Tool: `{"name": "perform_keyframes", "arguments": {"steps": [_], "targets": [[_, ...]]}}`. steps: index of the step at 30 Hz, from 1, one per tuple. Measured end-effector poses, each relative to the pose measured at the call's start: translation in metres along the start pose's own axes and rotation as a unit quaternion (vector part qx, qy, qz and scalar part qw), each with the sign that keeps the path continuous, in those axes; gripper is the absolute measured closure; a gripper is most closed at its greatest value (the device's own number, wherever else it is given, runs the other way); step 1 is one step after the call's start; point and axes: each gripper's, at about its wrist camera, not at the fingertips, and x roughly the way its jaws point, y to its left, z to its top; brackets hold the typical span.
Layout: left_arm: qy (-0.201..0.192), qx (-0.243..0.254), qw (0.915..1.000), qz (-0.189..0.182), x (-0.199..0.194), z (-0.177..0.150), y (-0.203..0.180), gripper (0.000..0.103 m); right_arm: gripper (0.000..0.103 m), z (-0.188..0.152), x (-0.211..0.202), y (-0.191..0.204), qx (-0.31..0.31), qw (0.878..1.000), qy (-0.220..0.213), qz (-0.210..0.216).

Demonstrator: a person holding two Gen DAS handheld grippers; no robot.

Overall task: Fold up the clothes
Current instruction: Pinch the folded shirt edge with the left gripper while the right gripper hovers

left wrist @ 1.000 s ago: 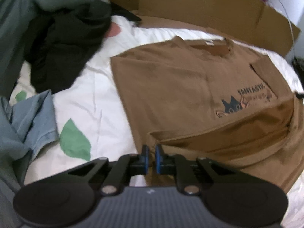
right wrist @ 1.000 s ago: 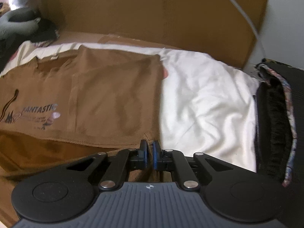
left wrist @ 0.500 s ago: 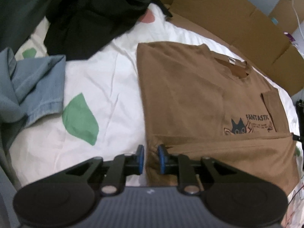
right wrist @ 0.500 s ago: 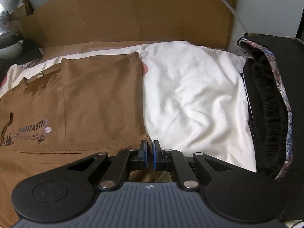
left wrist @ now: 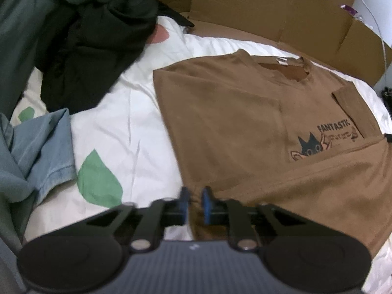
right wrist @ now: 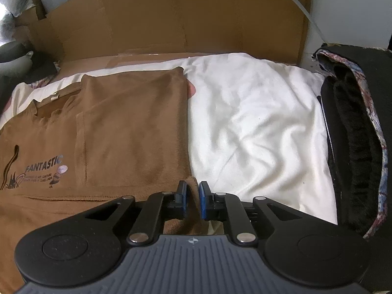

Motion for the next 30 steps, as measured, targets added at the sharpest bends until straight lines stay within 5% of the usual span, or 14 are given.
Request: {"name": "perform_keyframes", "arguments": {"steps": [11, 19, 21, 24, 30], "targets": [[-0.011, -0.112, 0.9929, -0.039, -0.004, -0.005, 0.032, 0.103, 0.098, -0.002, -0.004, -0.007, 0.016, 1.000, -0.009, -0.008], [-0.014, -0.198, 0.9777, -0.068, -0.005, -0.008, 0.056, 0.095, 0.095, 0.000, -0.008, -0.013, 0.041, 0.999, -0.017, -0.005], [-0.013, -0.193, 0.9786, -0.071, -0.005, -0.008, 0.054, 0.086, 0.090, 0.000, -0.010, -0.016, 0.047, 0.999, -0.020, -0.002], [-0.013, -0.170, 0.9829, -0.069, -0.004, -0.008, 0.045, 0.072, 0.063, -0.002, -0.010, -0.018, 0.050, 0.999, -0.018, 0.005], [-0.008, -0.137, 0.9889, -0.057, 0.006, -0.008, 0.035, 0.070, 0.060, -0.006, -0.003, -0.018, 0.043, 0.999, -0.004, 0.011]]}}
